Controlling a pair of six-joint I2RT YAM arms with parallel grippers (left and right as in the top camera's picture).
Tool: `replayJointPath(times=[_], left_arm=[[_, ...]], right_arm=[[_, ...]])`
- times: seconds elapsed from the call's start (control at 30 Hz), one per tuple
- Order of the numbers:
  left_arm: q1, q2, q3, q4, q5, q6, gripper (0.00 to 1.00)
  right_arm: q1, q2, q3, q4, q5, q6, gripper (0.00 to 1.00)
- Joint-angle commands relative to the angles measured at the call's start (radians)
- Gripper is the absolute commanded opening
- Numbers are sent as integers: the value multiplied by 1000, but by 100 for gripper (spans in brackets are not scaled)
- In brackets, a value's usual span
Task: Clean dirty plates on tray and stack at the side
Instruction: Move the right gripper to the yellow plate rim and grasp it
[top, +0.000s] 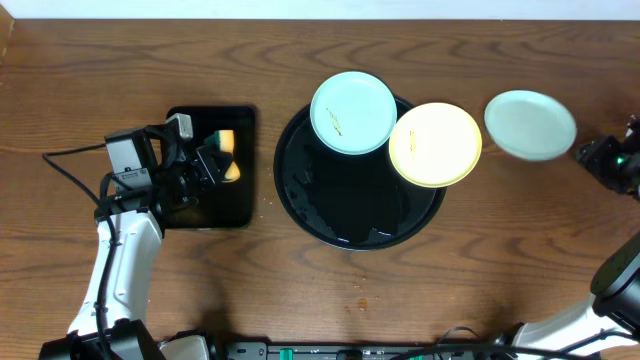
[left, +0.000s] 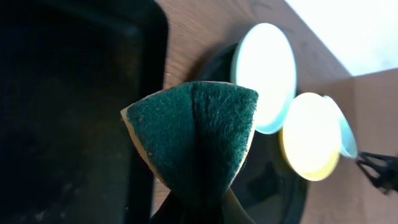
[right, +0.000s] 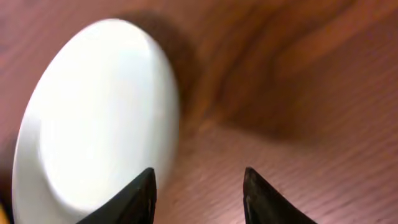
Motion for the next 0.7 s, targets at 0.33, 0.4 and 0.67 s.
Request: replayJointPath(times=[0.33,0.4,0.67], left_arm=[[4,0,28,-44,-120,53,8],[4,0,28,-55,-120,60,8],[4,0,28,-74,-120,80,8]], right_arm=[[375,-43,216,-420,46,-248,50],[444,-41,215,-407,145,-247,53],[521,-29,155,-355,234,-241,53]])
